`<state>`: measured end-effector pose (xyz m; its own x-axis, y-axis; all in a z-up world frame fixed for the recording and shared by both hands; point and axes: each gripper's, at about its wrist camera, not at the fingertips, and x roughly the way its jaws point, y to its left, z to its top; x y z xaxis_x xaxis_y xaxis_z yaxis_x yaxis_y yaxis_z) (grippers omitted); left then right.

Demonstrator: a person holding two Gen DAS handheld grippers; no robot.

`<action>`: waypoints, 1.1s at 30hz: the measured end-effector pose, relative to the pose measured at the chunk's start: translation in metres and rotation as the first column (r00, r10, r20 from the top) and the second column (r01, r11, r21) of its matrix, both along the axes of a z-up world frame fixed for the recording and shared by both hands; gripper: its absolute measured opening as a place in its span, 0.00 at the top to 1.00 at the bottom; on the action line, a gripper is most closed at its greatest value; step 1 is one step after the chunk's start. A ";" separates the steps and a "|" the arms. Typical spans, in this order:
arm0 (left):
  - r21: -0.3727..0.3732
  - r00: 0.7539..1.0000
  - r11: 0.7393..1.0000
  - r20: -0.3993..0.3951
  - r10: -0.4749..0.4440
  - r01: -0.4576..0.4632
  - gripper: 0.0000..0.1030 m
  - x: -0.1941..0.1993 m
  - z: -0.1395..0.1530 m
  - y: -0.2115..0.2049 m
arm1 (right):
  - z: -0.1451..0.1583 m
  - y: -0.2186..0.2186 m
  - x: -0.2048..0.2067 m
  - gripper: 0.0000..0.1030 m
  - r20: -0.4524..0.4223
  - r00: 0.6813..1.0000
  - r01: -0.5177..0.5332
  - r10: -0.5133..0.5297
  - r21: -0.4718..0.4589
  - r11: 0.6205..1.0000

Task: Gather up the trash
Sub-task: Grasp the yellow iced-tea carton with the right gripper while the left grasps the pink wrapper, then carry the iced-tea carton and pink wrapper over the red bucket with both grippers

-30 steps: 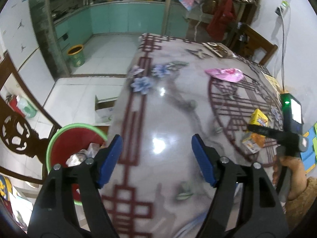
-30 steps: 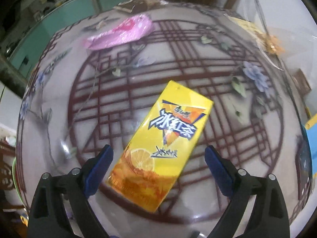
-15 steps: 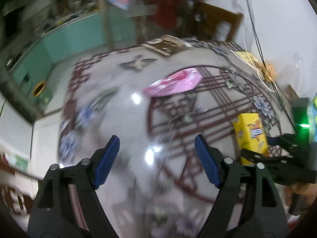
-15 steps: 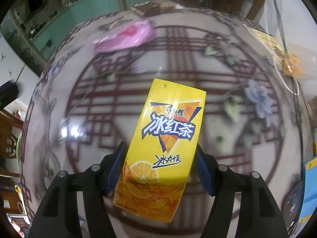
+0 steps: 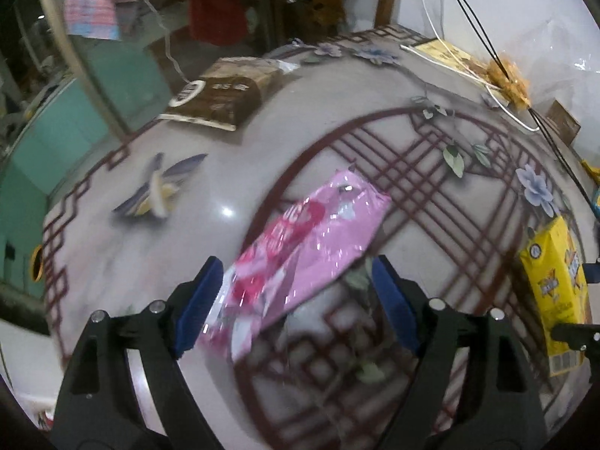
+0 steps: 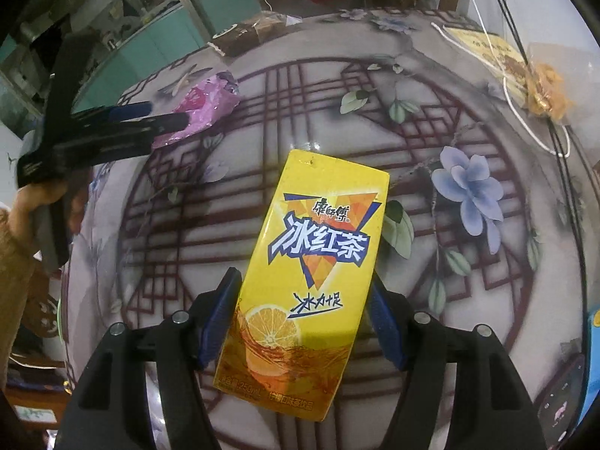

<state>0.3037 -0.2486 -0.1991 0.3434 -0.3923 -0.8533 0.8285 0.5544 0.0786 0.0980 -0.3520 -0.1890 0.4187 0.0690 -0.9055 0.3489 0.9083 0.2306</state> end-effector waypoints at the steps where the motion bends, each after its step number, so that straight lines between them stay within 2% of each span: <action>1: 0.003 1.000 1.000 -0.008 -0.006 0.006 0.23 0.002 -0.003 -0.002 | -0.002 -0.001 0.002 0.38 -0.002 1.000 0.002 -0.002 0.008 1.000; 4: 0.006 0.999 1.000 -0.043 -0.008 0.008 0.25 0.010 -0.015 -0.008 | -0.006 -0.002 0.005 0.38 -0.007 1.000 0.004 -0.004 0.020 1.000; 5: -0.004 0.998 1.000 -0.059 -0.007 0.007 0.34 0.011 -0.017 -0.008 | -0.007 -0.001 0.006 0.38 -0.006 1.000 0.005 -0.005 0.024 1.000; 7: -0.019 0.997 1.000 -0.079 0.018 -0.020 0.45 0.011 -0.019 -0.008 | -0.007 -0.001 0.008 0.38 -0.004 1.000 0.004 -0.004 0.024 1.000; 8: -0.023 0.996 0.999 -0.084 0.024 -0.026 0.59 0.013 -0.018 -0.007 | -0.007 0.000 0.008 0.38 -0.002 1.000 0.002 -0.002 0.022 1.000; 11: -0.043 0.993 0.997 -0.106 0.059 -0.064 0.80 0.009 -0.012 -0.003 | -0.005 0.003 0.011 0.38 0.006 1.000 -0.006 0.005 0.021 1.000; 12: -0.049 0.991 0.996 -0.116 0.069 -0.076 0.94 0.007 -0.010 -0.001 | -0.004 0.005 0.011 0.38 0.009 1.000 -0.008 0.008 0.019 1.000; 13: -0.049 0.989 0.994 -0.115 0.092 -0.098 0.97 0.003 -0.005 0.002 | -0.002 0.007 0.011 0.38 0.014 1.000 -0.012 0.012 0.017 1.000; 17: -0.083 0.983 0.984 -0.107 0.151 -0.160 0.97 -0.020 0.020 0.017 | 0.011 0.015 0.007 0.38 0.039 0.999 -0.024 0.024 0.005 1.000; 23: -0.131 0.975 0.967 -0.071 0.211 -0.219 0.97 -0.079 0.067 0.047 | 0.045 0.032 -0.006 0.38 0.103 0.993 -0.051 0.053 -0.021 0.998; 27: -0.171 0.956 0.941 -0.062 0.285 -0.292 0.98 -0.123 0.102 0.079 | 0.069 0.048 -0.017 0.38 0.152 0.985 -0.077 0.083 -0.044 0.996; 33: -0.202 0.928 0.907 -0.041 0.370 -0.370 0.97 -0.168 0.130 0.122 | 0.105 0.076 -0.034 0.38 0.220 0.966 -0.120 0.137 -0.090 0.989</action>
